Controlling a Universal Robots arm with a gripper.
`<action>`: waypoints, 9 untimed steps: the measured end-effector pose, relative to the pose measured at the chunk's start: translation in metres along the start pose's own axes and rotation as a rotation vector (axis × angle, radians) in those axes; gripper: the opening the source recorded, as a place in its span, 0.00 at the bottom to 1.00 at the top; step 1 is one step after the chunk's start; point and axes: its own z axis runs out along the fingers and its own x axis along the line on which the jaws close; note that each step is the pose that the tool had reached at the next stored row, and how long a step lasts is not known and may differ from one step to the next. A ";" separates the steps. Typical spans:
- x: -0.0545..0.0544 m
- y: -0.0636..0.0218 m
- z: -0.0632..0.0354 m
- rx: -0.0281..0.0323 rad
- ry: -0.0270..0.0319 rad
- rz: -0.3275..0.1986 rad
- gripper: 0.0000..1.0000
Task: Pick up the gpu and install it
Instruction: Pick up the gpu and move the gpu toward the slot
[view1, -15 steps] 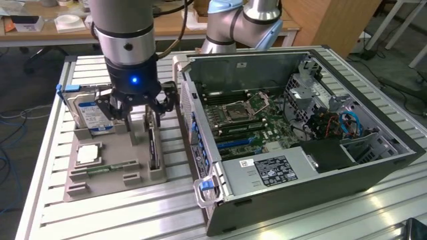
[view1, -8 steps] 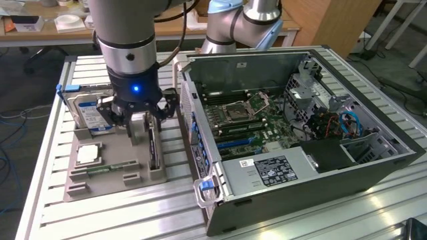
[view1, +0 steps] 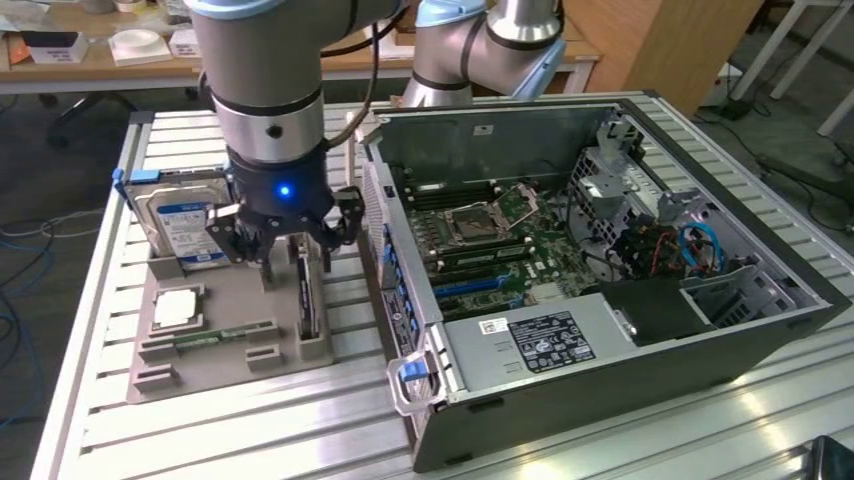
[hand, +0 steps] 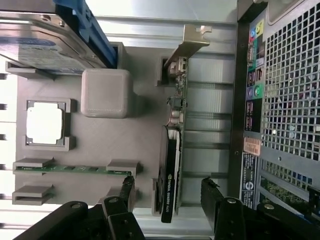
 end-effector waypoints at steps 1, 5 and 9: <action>-0.002 -0.0001 0.0010 0.0000 0.0000 0.000 0.65; -0.006 -0.0004 0.0055 -0.0001 -0.0002 0.000 0.65; -0.006 0.0026 0.0103 0.0000 -0.0001 0.000 0.65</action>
